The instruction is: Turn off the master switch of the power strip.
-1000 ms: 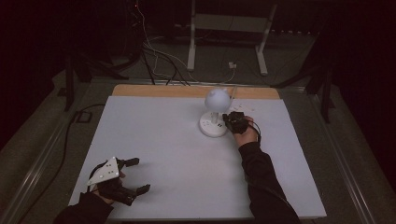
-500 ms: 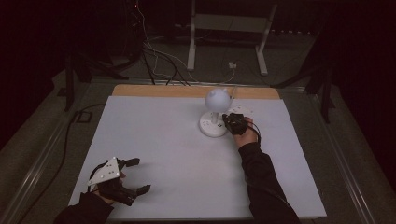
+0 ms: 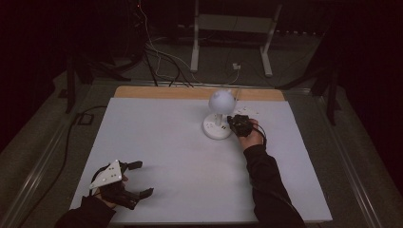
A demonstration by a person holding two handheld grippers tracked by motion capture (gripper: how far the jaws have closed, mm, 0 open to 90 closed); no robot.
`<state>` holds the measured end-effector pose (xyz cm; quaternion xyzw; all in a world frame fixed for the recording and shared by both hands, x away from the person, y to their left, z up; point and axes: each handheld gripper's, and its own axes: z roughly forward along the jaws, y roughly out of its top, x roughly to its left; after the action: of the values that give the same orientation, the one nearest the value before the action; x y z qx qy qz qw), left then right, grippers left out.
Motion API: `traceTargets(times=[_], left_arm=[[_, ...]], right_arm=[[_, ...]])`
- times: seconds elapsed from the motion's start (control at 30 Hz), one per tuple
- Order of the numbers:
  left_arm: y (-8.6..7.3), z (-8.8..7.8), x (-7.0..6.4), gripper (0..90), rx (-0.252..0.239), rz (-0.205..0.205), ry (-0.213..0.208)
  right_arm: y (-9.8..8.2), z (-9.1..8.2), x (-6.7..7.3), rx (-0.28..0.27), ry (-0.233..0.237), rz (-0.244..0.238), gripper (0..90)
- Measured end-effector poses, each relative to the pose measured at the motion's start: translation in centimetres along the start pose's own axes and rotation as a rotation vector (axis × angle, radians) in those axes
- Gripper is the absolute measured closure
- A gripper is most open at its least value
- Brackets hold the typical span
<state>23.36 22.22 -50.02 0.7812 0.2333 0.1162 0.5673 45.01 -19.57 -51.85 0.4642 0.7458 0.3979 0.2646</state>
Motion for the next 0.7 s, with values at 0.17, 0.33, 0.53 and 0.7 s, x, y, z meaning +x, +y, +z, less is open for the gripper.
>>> traceTargets(times=[0.17,0.33,0.53,0.7], left_arm=[[-0.01,0.06,0.02,0.4,0.002,-0.001,0.0],[-0.02,0.06,0.03,0.4,0.002,-0.002,0.001],[-0.04,0.05,0.07,0.4,0.001,-0.002,0.002],[-0.02,0.08,0.02,0.4,0.003,0.0,-0.001]], right_arm=[[0.0,0.02,0.04,-0.001,-0.004,-0.012,90.0],[0.12,0.18,0.27,0.0,-0.009,-0.022,90.0],[0.17,0.2,0.39,0.004,-0.013,-0.038,90.0],[0.31,0.22,0.43,0.015,-0.015,-0.036,90.0]])
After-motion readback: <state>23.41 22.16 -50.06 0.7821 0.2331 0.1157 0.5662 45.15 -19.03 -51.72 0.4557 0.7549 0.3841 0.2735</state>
